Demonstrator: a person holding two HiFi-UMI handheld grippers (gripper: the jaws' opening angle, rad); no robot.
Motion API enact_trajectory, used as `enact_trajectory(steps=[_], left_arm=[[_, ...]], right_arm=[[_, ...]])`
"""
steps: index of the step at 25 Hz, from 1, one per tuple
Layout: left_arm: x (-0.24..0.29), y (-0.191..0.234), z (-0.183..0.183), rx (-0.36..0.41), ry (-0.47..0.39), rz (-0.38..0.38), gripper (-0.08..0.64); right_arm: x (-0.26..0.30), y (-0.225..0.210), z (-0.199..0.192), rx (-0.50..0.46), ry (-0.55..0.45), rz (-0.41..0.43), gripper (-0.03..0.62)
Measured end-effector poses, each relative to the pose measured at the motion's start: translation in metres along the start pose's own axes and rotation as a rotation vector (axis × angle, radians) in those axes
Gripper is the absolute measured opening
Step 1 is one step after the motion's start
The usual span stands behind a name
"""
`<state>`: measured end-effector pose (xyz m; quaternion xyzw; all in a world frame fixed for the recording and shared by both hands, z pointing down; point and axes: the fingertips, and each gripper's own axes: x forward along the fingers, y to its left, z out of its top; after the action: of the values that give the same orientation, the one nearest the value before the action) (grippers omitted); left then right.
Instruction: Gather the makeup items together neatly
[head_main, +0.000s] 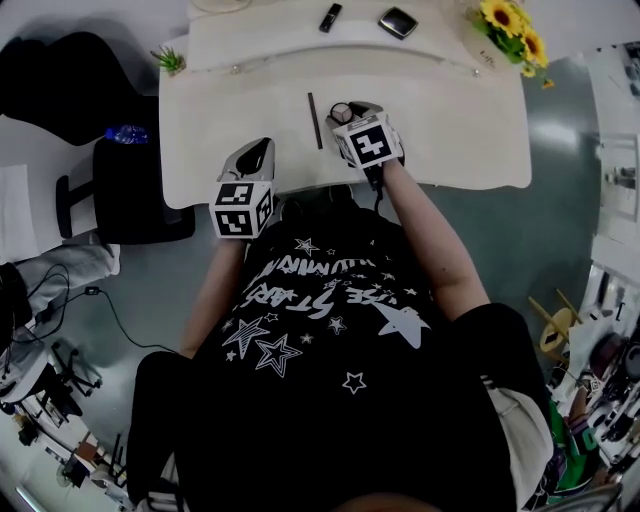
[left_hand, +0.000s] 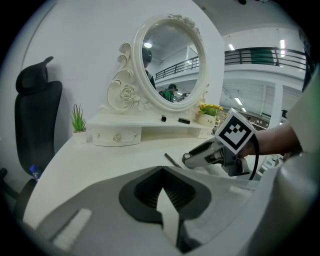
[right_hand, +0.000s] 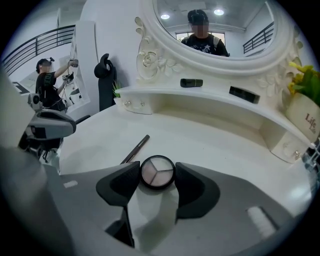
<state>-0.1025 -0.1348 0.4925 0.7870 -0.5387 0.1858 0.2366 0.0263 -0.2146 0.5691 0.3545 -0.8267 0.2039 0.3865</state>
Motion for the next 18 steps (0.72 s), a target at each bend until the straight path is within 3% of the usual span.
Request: enact_trajectory(steps=[5,18], left_arm=[[0.005,0.002,0.004,-0.006,-0.004,0.001,0.002],[0.011,0.033,0.034,-0.016,-0.051,0.053,0.002]], right_arm=[[-0.006,0.002,0.006,0.003,0.008,0.027,0.297],[-0.036,-0.031,0.117,0.101,-0.252,-0.053,0.291]])
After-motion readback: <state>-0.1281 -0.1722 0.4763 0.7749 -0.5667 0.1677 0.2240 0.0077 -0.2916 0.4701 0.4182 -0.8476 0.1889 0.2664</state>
